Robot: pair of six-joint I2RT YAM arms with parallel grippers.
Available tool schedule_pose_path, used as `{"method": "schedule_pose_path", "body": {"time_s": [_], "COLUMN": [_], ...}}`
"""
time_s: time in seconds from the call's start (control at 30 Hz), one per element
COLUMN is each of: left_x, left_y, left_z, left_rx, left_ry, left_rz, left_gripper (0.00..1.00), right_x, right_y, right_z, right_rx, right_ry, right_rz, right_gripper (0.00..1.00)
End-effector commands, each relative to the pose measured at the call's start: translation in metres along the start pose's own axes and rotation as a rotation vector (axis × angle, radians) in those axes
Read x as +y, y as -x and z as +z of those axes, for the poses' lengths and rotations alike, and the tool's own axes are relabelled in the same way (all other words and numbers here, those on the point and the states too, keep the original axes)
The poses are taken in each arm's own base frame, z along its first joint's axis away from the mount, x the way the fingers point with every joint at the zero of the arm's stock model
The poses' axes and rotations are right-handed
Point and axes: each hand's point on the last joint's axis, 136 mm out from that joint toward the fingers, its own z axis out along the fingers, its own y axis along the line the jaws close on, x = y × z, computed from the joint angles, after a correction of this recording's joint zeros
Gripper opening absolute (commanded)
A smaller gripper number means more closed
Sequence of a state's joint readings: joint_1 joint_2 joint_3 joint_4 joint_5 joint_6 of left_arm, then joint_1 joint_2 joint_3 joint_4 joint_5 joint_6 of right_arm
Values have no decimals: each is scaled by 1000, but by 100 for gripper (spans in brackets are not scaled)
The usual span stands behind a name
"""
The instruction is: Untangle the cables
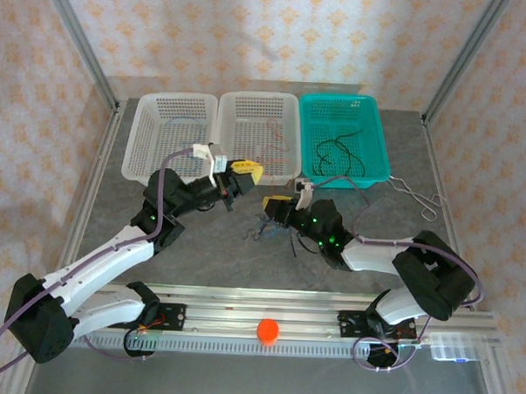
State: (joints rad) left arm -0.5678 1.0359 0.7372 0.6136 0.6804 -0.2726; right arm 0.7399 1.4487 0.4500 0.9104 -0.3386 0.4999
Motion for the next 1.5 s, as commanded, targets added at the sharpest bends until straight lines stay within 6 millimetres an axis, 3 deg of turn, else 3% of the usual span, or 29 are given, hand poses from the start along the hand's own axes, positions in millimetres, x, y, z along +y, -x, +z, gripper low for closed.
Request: {"method": "schedule_pose_path", "body": {"time_s": [0.0, 0.2, 0.43, 0.57, 0.7, 0.87, 1.27, 1.47], "left_x": [-14, -7, -17, -13, 3, 44, 112, 132], "left_y": [34, 47, 73, 86, 93, 99, 68, 58], "left_z": [-2, 8, 14, 19, 21, 9, -18, -24], "left_rx": [-60, -7, -34, -29, -12, -12, 157, 190], "left_ry": [-30, 22, -13, 20, 123, 398, 829, 911], "left_rz": [26, -10, -30, -54, -78, -168, -173, -181], "left_gripper": [0, 0, 0, 0, 0, 0, 0, 0], "right_x": [-20, -40, -50, -50, -46, -28, -5, 10], "right_y": [-7, -22, -31, -32, -30, -19, 22, 36], "right_z": [-5, -12, -11, -12, -14, -22, -59, -49], "right_rx": [-2, 32, 57, 58, 59, 61, 36, 118], "right_ry": [-92, -170, -204, -205, -196, -145, -228, -270], "right_rz": [31, 45, 59, 61, 46, 2, -116, -102], "right_gripper": [38, 38, 37, 37, 38, 45, 77, 76]}}
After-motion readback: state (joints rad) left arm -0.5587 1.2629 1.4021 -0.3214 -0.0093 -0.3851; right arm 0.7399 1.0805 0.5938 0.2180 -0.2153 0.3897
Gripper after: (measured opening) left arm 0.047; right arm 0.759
